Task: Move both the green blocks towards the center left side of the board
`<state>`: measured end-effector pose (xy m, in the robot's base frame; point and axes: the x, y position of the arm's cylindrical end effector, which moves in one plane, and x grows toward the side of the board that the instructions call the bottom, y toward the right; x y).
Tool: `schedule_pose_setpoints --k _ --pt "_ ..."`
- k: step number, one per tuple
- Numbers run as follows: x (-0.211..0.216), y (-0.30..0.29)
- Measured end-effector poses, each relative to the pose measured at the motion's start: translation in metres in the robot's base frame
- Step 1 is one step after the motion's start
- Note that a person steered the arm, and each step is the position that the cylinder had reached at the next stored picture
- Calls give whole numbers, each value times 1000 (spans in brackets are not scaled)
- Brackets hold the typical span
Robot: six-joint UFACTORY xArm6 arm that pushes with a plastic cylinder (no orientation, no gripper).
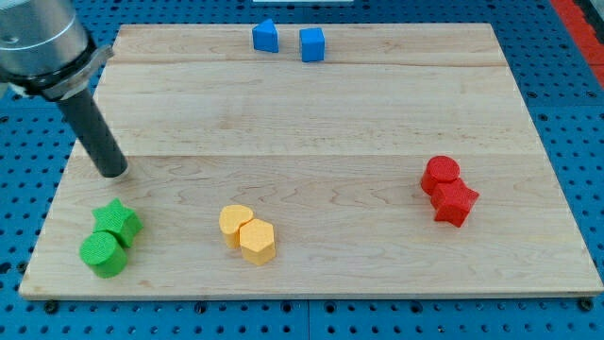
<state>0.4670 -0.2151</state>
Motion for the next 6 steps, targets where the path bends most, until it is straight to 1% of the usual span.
schedule_pose_setpoints --k 1,2,3,4,5,6 --pt "14 40" --pt "43 84" --pt "60 105" --pt "105 57" --pt "151 61" --pt "131 48"
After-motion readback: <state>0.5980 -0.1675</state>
